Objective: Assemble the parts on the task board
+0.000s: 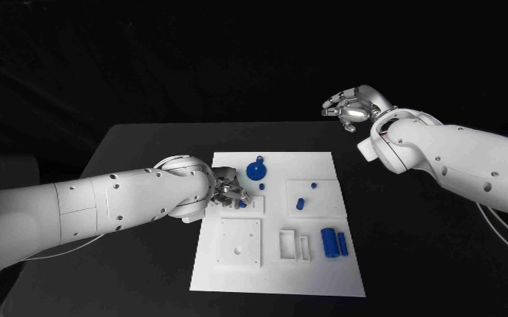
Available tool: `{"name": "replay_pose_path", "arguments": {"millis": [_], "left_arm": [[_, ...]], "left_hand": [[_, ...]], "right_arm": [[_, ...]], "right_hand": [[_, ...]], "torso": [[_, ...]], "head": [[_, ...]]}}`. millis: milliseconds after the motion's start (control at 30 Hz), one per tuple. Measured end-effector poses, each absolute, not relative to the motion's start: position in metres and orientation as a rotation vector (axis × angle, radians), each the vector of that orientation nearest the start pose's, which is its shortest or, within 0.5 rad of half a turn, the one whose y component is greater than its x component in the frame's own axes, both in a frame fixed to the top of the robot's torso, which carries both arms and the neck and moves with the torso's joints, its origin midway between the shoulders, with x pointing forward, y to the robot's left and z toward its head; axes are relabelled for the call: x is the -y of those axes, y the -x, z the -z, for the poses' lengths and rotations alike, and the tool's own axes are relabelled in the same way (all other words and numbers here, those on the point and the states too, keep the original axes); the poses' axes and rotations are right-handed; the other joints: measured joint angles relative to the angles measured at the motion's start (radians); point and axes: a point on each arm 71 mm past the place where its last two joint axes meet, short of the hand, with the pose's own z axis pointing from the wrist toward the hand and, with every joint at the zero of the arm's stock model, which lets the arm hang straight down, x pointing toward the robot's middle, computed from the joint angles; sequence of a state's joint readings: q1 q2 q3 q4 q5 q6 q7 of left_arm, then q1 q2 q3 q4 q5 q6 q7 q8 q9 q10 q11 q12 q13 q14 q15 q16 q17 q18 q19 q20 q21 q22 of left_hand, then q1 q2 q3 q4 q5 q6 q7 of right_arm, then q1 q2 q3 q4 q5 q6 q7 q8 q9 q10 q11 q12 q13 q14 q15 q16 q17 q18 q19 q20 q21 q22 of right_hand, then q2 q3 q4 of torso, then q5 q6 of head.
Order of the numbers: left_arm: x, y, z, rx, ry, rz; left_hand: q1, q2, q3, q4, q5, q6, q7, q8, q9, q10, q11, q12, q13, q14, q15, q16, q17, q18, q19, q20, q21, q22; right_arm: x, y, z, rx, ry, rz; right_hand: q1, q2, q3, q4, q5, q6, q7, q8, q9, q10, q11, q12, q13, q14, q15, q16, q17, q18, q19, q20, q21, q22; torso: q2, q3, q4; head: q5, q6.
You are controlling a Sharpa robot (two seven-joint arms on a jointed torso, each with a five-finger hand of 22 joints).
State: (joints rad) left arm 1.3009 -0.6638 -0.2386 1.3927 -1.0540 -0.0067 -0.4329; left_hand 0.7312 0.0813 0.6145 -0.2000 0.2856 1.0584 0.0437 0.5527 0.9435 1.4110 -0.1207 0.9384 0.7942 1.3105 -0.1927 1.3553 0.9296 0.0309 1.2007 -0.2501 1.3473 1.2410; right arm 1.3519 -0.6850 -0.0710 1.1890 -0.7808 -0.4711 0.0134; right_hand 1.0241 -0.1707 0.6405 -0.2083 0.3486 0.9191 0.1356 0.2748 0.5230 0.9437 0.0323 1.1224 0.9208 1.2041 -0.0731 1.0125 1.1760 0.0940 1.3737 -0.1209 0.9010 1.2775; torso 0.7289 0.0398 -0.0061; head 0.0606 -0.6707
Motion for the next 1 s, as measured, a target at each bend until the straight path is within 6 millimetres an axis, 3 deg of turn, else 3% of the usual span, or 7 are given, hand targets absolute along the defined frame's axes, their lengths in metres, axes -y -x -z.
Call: {"name": "replay_pose_path", "arguments": {"millis": [300, 367, 433, 500, 567, 733, 1000], "left_arm": [[-0.1694, -0.4926, 0.2448, -2.267, 0.098, 0.43], [-0.1694, -0.4925, 0.2448, -2.267, 0.098, 0.43], [-0.1696, -0.4926, 0.2448, -2.267, 0.099, 0.429], [-0.1702, -0.4926, 0.2456, -2.27, 0.1, 0.426], [-0.1712, -0.4925, 0.2471, -2.273, 0.102, 0.42], [-0.1722, -0.4928, 0.2474, -2.275, 0.106, 0.413], [-0.1745, -0.4935, 0.2481, -2.273, 0.116, 0.403]], "left_hand": [[-0.005, -0.013, 0.002, -0.002, -0.002, 0.008, -0.004, -0.002, 0.0, 0.0, 0.0, 0.0, -0.001, 0.001, 0.001, 0.004, -0.001, 0.0, 0.0, 0.0, 0.0, -0.001], [-0.004, -0.014, 0.002, -0.002, -0.042, 0.009, -0.004, -0.002, 0.001, 0.0, 0.0, 0.0, -0.001, 0.001, 0.001, 0.004, -0.002, 0.0, 0.0, 0.0, 0.0, -0.004], [0.002, -0.032, -0.003, 0.005, -0.11, 0.018, -0.011, -0.004, 0.003, 0.0, 0.0, 0.004, -0.003, 0.001, 0.001, 0.004, -0.005, 0.001, 0.0, 0.0, 0.0, -0.007], [0.0, -0.053, -0.008, 0.025, -0.18, 0.073, -0.045, -0.007, 0.004, 0.002, -0.002, 0.004, -0.004, -0.002, -0.002, 0.004, -0.006, 0.014, -0.004, 0.004, 0.0, -0.01], [-0.012, -0.075, -0.018, 0.042, -0.224, 0.107, -0.07, -0.007, 0.005, -0.002, -0.008, 0.004, -0.005, -0.004, -0.004, 0.004, -0.007, 0.022, -0.004, 0.004, 0.004, -0.012], [-0.043, -0.122, -0.038, 0.066, -0.232, 0.106, -0.064, -0.012, 0.007, -0.007, -0.013, 0.004, -0.005, -0.004, -0.004, 0.004, -0.008, 0.028, -0.004, 0.004, 0.004, -0.014], [-0.062, -0.171, -0.037, 0.095, -0.232, 0.099, -0.064, -0.012, 0.011, -0.007, -0.013, 0.004, -0.006, -0.008, -0.008, 0.004, -0.009, 0.031, -0.009, 0.005, 0.004, -0.019]], "right_arm": [[0.2347, -0.5695, 0.1292, -1.478, -0.506, -0.806], [0.2348, -0.5695, 0.1293, -1.478, -0.506, -0.806], [0.235, -0.5694, 0.1294, -1.478, -0.506, -0.805], [0.2351, -0.5694, 0.1294, -1.478, -0.506, -0.805], [0.2352, -0.5694, 0.1295, -1.478, -0.506, -0.805], [0.2354, -0.5694, 0.1297, -1.479, -0.507, -0.805], [0.236, -0.5692, 0.1307, -1.48, -0.509, -0.803]], "right_hand": [[-0.004, 0.004, 0.0, 0.0, 0.004, 0.0, 0.0, 0.0, 0.0, 0.0, 0.0, 0.0, -0.001, 0.0, 0.0, 0.0, -0.001, 0.0, 0.0, 0.0, 0.0, 0.001], [-0.004, 0.004, 0.0, 0.0, 0.004, 0.0, 0.0, 0.0, 0.0, 0.0, 0.0, 0.0, -0.001, 0.0, 0.0, 0.0, -0.001, 0.0, 0.0, 0.0, 0.0, 0.001], [-0.004, 0.004, 0.0, 0.0, 0.008, 0.0, 0.0, 0.0, 0.0, 0.0, 0.0, 0.0, -0.001, -0.002, -0.002, 0.0, -0.001, 0.0, 0.0, 0.0, 0.0, 0.001], [-0.004, 0.004, 0.0, 0.0, 0.008, 0.0, 0.0, 0.0, 0.0, 0.0, 0.0, 0.0, -0.001, -0.004, -0.004, 0.0, -0.001, 0.0, 0.0, 0.0, 0.0, 0.001], [-0.004, 0.004, 0.0, 0.0, 0.008, 0.0, 0.0, 0.0, 0.0, 0.0, 0.0, 0.0, -0.002, -0.004, -0.004, 0.0, -0.001, 0.0, 0.0, 0.0, 0.0, 0.001], [-0.004, 0.004, -0.003, -0.003, 0.008, -0.006, 0.001, 0.0, 0.0, 0.0, 0.0, 0.0, -0.003, -0.004, -0.003, 0.0, -0.002, 0.0, 0.0, 0.0, 0.0, 0.002], [-0.004, 0.004, -0.003, -0.003, 0.008, -0.007, 0.004, -0.004, 0.0, -0.002, 0.002, 0.0, -0.004, -0.007, 0.0, 0.0, -0.004, 0.0, 0.0, 0.0, 0.0, 0.002]], "torso": [[0.0, -0.0001, 0.001], [0.0, -0.0003, 0.001], [0.0, -0.0005, 0.001], [0.0, -0.0006, 0.001], [0.0, -0.0007, 0.001], [0.0, -0.0012, 0.001], [0.0, -0.0014, 0.001]], "head": [[-0.001, -0.001], [-0.001, -0.001], [-0.001, -0.001], [-0.001, -0.001], [-0.001, -0.001], [-0.002, -0.001], [-0.002, -0.002]]}}
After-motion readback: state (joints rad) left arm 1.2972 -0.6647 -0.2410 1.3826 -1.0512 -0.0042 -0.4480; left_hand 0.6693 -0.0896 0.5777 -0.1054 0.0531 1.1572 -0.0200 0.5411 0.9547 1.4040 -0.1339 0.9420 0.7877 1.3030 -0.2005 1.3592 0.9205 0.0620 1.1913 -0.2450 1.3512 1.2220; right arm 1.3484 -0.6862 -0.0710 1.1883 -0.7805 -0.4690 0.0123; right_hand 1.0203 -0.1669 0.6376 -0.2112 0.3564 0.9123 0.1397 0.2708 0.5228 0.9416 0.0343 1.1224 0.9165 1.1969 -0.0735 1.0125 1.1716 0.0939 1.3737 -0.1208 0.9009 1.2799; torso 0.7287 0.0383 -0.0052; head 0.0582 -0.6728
